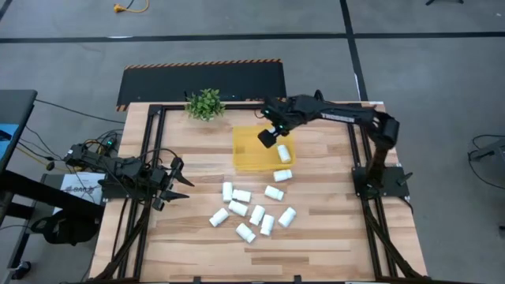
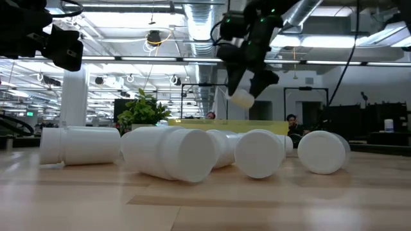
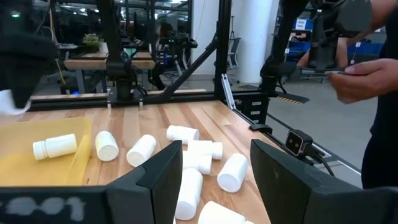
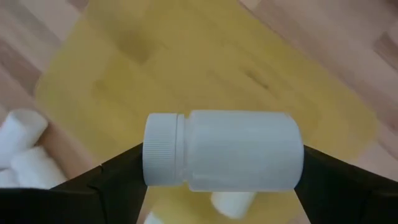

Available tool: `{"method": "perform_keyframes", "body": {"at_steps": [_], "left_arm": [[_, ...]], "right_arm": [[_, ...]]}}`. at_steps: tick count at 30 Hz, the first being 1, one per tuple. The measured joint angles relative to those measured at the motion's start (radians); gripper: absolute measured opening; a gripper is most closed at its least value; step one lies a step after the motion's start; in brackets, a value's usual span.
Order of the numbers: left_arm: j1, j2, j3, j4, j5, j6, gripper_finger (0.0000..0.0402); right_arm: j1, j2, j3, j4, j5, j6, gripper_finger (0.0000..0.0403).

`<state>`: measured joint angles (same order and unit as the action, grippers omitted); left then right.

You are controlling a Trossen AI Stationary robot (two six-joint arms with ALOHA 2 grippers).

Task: Pick and place pill bottles into a basket
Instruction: Put the white pill bottle into the yellow bin

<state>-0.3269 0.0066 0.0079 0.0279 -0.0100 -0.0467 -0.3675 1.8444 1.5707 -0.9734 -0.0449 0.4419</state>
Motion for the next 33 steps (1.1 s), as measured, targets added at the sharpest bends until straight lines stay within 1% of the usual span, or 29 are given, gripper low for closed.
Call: {"method": "perform_keyframes", "body": {"at_steps": [5, 14, 16, 21, 29, 33], "left_arm": [[0.000, 0.000, 0.000, 0.000, 0.000, 0.000, 0.0177], [0.000, 0.000, 0.000, 0.000, 0.000, 0.000, 0.0177], [0.000, 0.000, 0.000, 0.000, 0.000, 0.000, 0.0177], [0.000, 0.000, 0.000, 0.000, 0.000, 0.000, 0.0177], [0.000, 0.000, 0.000, 0.000, -0.001, 0.000, 0.0177], [0.000, 0.000, 0.000, 0.000, -0.001, 0.000, 0.0177]], "right_arm": [[-0.030, 0.092, 0.066, -0.040, -0.006, -0.006, 0.0337], [-0.066, 0.170, 0.074, -0.081, -0.002, 0.007, 0.0340], [-0.072, 0.175, 0.074, -0.087, 0.010, 0.007, 0.0340], [-0.081, 0.175, 0.074, -0.089, 0.084, 0.004, 0.0339], [-0.089, 0.175, 0.074, -0.100, 0.099, 0.037, 0.0339], [-0.080, 0.174, 0.049, -0.064, 0.095, 0.071, 0.0345]]}}
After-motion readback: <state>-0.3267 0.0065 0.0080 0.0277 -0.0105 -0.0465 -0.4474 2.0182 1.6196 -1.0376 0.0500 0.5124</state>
